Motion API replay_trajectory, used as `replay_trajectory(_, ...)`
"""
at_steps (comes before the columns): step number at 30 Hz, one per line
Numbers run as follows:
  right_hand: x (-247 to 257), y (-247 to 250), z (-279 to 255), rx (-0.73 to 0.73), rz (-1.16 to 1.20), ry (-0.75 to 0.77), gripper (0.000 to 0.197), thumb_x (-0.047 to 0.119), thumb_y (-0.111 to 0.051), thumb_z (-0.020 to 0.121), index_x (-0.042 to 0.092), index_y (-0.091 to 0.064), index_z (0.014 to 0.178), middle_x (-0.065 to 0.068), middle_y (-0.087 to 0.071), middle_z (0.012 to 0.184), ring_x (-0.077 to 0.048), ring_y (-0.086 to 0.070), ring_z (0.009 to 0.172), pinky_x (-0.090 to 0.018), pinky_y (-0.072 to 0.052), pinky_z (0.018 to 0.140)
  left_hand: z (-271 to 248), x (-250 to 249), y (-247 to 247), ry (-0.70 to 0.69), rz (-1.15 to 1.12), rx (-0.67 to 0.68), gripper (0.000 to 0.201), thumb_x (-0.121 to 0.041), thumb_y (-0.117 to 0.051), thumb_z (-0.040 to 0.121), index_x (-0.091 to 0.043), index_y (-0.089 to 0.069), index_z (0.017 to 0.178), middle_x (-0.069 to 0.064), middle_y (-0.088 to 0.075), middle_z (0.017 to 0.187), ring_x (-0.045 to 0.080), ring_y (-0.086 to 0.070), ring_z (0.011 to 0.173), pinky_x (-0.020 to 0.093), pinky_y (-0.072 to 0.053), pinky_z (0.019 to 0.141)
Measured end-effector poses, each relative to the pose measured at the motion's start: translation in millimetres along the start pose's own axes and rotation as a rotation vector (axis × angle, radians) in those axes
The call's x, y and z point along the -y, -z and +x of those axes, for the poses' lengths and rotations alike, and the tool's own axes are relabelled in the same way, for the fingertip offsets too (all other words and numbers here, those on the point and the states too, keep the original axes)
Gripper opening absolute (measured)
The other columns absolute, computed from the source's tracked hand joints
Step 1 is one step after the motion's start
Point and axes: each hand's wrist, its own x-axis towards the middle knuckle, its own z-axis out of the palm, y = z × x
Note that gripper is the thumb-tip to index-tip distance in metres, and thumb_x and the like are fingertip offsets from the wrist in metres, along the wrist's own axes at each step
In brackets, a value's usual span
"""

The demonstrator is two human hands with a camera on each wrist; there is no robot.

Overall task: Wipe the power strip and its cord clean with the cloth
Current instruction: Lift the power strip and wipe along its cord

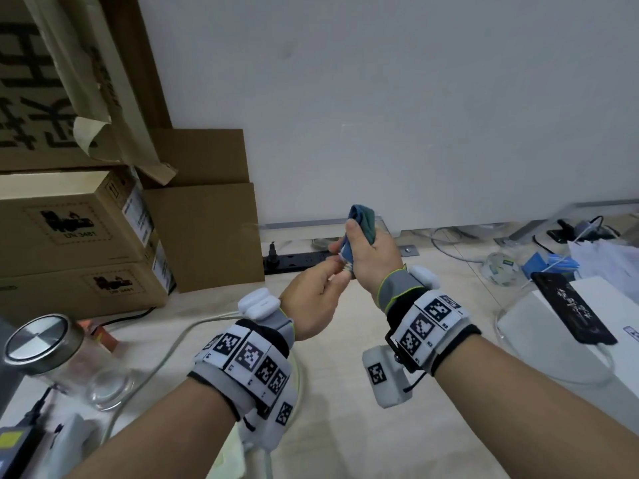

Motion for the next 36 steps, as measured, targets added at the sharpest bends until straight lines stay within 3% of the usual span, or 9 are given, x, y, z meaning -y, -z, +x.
replay_trajectory(6,10.0,-1.4,2.1,0.04,0.249,-0.352,0.045,0.051,-0.046,0.094,0.008,-0.056,0.086,-0.016,-0.073,0.083,-0.027,-0.065,0.057,-0.032,-0.055,0.052,-4.8,16.2,-1.3,0.038,0.047,0.039,0.024,-0.029,-0.036,0.096,-0.025,-0.056,0.085,-0.007,-0.048,0.064,0.009,-0.043,0.057,0.029,-0.037,0.06)
replay_trajectory(10,12.8,10.7,12.6,0.094,0.557,-0.521,0.069,0.069,-0.031,0.089,0.008,-0.056,0.11,-0.014,-0.069,0.1,-0.029,-0.067,0.083,-0.042,-0.057,0.069,-9.7,10.0,3.1,0.101,0.04,-0.015,0.024,-0.022,-0.039,0.1,-0.022,-0.061,0.089,-0.011,-0.044,0.062,0.006,-0.042,0.058,0.029,-0.036,0.062)
replay_trajectory(14,20.7,19.2,9.8,0.021,0.584,-0.374,0.065,0.068,-0.037,0.088,0.013,-0.064,0.112,-0.009,-0.064,0.116,-0.031,-0.063,0.101,-0.046,-0.054,0.087,-9.7,10.1,9.4,0.187,-0.058,-0.077,0.031,-0.024,-0.039,0.101,-0.023,-0.063,0.082,-0.01,-0.041,0.057,0.006,-0.038,0.052,0.029,-0.032,0.059)
replay_trajectory(16,20.3,13.1,-3.7,0.089,0.23,-0.198,0.046,0.059,-0.037,0.093,0.024,-0.067,0.098,-0.001,-0.067,0.102,-0.024,-0.062,0.097,-0.037,-0.053,0.084,-9.7,8.8,12.1,0.259,-0.168,-0.096,0.036,-0.025,-0.037,0.101,-0.019,-0.06,0.074,-0.007,-0.039,0.054,0.009,-0.035,0.049,0.027,-0.029,0.052)
replay_trajectory(18,8.2,8.9,-15.4,0.199,-0.22,0.099,0.033,0.046,-0.042,0.096,0.022,-0.061,0.109,0.004,-0.063,0.106,-0.014,-0.057,0.103,-0.028,-0.046,0.09,-9.8,1.2,14.3,0.325,-0.323,-0.078,0.038,-0.024,-0.034,0.103,-0.014,-0.048,0.069,-0.003,-0.034,0.052,0.008,-0.028,0.042,0.022,-0.025,0.043)
replay_trajectory(21,-7.5,4.9,-26.1,0.161,-0.342,0.319,0.026,0.041,-0.057,0.09,0.026,-0.054,0.11,0.014,-0.061,0.093,0.005,-0.056,0.081,-0.013,-0.042,0.072,-10.4,-11.0,13.1,0.383,-0.472,-0.032,0.037,-0.022,-0.03,0.104,-0.014,-0.039,0.068,-0.002,-0.03,0.049,0.005,-0.024,0.036,0.017,-0.022,0.036)
replay_trajectory(28,-6.7,4.5,-25.4,0.148,-0.342,0.24,0.056,0.053,-0.045,0.093,0.002,-0.059,0.074,-0.004,-0.058,0.056,-0.014,-0.054,0.051,-0.026,-0.045,0.052,-10.6,-12.8,14.3,0.288,-0.35,0.055,0.047,-0.016,-0.029,0.101,-0.021,-0.039,0.055,-0.006,-0.031,0.047,0.006,-0.024,0.037,0.021,-0.021,0.041)
replay_trajectory(32,-7.9,1.0,-16.4,0.181,-0.046,-0.094,0.058,0.054,-0.047,0.091,0.0,-0.067,0.086,-0.013,-0.071,0.078,-0.023,-0.062,0.057,-0.027,-0.051,0.051,-11.1,-13.5,12.0,0.214,-0.254,0.035,0.051,-0.017,-0.028,0.103,-0.008,-0.038,0.054,-0.01,-0.037,0.039,-0.007,-0.042,0.042,0.017,-0.03,0.046)
replay_trajectory(36,-5.9,-2.4,-2.3,0.109,0.198,-0.284,0.065,0.065,-0.045,0.086,0.004,-0.061,0.094,-0.012,-0.072,0.072,-0.025,-0.057,0.04,-0.03,-0.051,0.043,-13.9,-8.6,15.7,0.285,-0.341,0.02,0.047,-0.023,-0.027,0.104,-0.013,-0.037,0.06,-0.005,-0.029,0.047,0.005,-0.025,0.038,0.011,-0.028,0.039)
